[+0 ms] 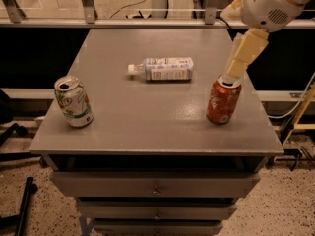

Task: Knock 7up can over

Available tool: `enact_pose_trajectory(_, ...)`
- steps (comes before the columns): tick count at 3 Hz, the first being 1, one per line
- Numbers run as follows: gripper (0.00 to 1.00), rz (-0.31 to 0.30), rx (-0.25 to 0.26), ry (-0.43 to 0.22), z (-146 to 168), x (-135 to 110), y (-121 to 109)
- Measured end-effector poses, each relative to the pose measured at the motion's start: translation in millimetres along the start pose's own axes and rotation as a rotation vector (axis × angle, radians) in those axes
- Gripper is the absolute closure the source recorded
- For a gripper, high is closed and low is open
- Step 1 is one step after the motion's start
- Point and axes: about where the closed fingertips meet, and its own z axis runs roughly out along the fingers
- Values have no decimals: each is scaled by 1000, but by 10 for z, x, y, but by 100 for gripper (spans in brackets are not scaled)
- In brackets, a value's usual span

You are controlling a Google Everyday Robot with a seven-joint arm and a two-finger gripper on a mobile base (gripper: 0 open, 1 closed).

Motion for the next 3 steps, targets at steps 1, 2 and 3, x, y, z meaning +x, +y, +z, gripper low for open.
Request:
enact_pose_trajectory(1, 0, -12, -16, -32, 60, -70, -5)
enact_pose_trajectory(2, 0, -87, -52, -75, 273, -466, -33)
enact_pose_trajectory(3, 0, -138, -69, -67, 485, -932, -11)
